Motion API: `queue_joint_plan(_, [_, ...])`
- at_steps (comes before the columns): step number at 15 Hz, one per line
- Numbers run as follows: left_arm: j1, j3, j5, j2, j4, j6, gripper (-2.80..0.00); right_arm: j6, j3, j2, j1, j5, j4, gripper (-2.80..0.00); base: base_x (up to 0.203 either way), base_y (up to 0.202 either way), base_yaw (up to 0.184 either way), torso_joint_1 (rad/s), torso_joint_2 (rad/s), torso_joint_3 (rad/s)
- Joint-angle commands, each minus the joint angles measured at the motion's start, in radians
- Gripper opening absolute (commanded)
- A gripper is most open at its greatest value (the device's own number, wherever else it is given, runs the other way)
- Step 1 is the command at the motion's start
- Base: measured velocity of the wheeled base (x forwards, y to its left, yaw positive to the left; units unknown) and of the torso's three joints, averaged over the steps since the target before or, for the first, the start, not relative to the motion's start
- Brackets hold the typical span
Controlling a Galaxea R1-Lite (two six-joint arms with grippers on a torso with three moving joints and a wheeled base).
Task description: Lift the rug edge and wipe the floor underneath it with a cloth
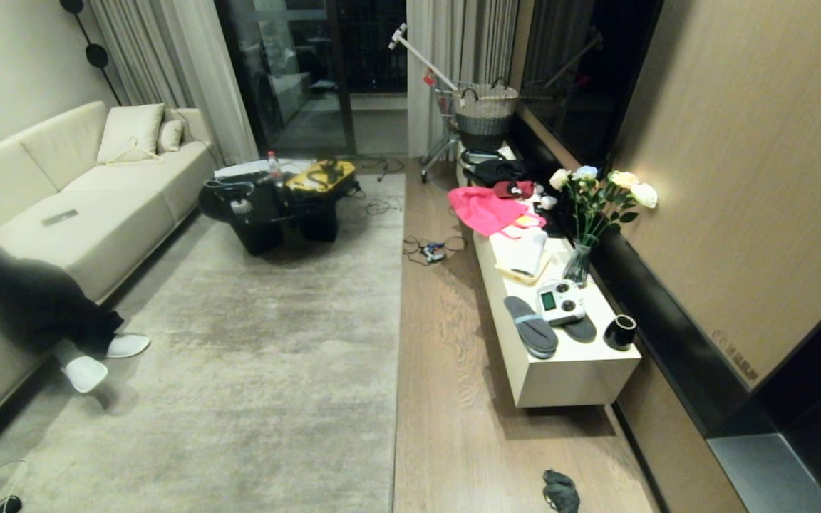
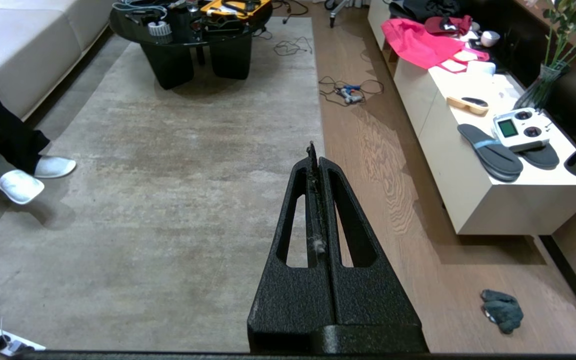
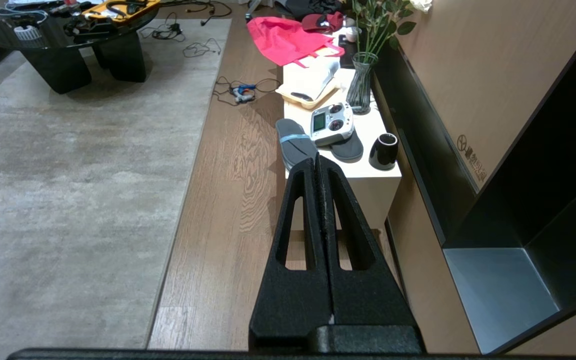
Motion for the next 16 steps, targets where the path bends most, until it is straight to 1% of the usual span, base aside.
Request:
queue_joint_plan(1, [-0.001,0.000,0.000,0.002,0.000,-0.001,-2.80,-0.001,0.000,0.002,0.000,0.000,-0.001,-2.80,0.000,0.000,0.000,0.000,0.00,0.000])
queue_joint_plan(8, [0.000,0.000,0.000,0.002,0.000,-0.001,-2.80,0.003,0.000,0.002,-0.001,0.000,-0.001,-2.80,0.000,0.000,0.000,0.000,0.00,0.000])
queue_joint_plan(16, [0.000,0.000,0.000,0.002,0.000,-0.001,-2.80,0.032,0.000,0.002,0.001,-0.003,-0.002,-2.80,0.000,0.000,0.000,0.000,0.00,0.000])
